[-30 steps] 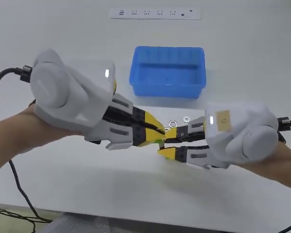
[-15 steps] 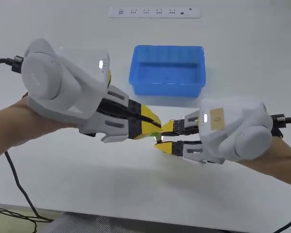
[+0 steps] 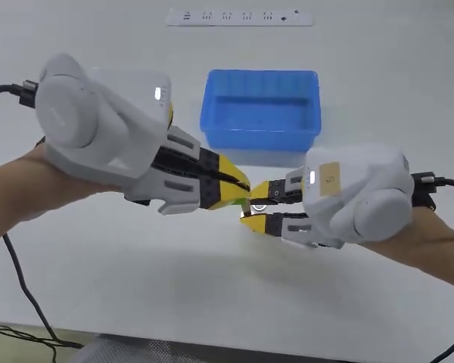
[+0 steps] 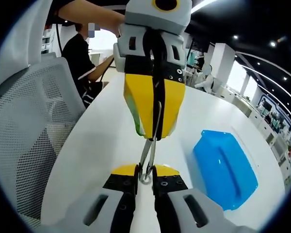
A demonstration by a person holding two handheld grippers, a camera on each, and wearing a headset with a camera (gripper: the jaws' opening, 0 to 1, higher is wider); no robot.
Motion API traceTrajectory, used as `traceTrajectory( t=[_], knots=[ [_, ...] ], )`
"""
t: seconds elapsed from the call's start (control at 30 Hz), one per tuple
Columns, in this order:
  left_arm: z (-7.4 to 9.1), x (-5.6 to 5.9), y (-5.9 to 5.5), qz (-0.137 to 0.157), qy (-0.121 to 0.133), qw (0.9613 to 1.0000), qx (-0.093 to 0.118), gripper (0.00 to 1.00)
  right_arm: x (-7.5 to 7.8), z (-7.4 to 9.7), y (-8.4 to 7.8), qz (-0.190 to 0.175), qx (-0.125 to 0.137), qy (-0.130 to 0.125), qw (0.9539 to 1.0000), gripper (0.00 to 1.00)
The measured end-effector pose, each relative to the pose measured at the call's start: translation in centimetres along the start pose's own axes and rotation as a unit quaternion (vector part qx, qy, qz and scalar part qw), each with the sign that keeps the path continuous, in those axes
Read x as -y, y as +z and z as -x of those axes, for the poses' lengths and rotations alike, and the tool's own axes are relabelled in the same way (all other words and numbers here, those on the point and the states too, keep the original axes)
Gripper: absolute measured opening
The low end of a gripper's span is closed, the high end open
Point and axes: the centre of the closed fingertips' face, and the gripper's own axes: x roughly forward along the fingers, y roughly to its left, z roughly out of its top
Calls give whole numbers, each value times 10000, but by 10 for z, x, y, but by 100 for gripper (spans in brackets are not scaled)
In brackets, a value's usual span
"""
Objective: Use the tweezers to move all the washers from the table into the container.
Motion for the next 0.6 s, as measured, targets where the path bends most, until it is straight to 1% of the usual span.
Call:
traceTrajectory(
  t=[0.13, 0.27, 0.4, 0.43, 0.6],
  knots=[
    [-1, -2, -2, 4, -5, 10000, -40, 6, 0, -2, -2, -6, -35, 12, 10000, 12],
    [-1, -3, -2, 34, 3, 10000, -15, 6, 1, -3, -3, -48, -45, 21, 10000, 13],
    [-2, -6, -2, 81, 14, 10000, -15, 6, 1, -5, -8, -71, -168, 26, 9998, 12],
    [-1, -7, -2, 138, 26, 9999, -20, 6, 1, -5, -8, -84, -179, 24, 9998, 12],
    [-2, -7, -2, 183, -8, 9998, -29, 6, 2, -4, -8, -308, -145, 50, 9994, 11]
  ],
)
